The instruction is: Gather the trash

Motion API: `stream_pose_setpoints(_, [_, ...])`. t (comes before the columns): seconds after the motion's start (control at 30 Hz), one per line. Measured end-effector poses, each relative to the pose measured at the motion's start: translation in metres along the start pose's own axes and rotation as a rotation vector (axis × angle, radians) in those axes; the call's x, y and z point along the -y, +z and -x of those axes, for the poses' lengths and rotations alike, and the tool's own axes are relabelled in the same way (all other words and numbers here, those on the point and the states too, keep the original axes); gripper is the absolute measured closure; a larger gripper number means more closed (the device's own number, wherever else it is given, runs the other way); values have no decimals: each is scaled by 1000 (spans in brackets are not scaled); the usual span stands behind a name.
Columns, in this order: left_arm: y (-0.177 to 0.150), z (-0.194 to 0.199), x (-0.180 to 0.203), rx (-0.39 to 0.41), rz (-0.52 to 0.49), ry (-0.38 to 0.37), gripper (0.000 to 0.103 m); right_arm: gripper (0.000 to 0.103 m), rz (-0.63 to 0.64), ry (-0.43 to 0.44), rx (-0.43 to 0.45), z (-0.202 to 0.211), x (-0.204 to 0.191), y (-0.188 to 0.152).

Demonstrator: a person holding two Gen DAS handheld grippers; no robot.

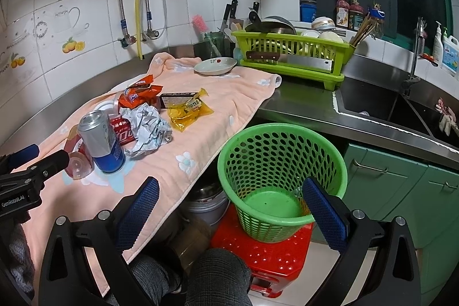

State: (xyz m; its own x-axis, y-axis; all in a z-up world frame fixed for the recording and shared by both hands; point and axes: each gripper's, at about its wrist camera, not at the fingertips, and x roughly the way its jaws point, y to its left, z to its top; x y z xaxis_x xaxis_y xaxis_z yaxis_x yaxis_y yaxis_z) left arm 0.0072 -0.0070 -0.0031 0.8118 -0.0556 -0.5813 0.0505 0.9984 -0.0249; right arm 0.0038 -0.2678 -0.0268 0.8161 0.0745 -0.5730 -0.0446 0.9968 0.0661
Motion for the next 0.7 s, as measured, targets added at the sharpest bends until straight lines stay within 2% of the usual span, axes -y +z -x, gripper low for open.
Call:
stream_pose_setpoints(0.37, [0,-3,-10,-2,18,9,6,6,22,27,-4,-10,-8,3])
stream_pose_setpoints(0.7, [4,-7,-27,-6,38,26,6,7,58,87,-12,-27,-23,11])
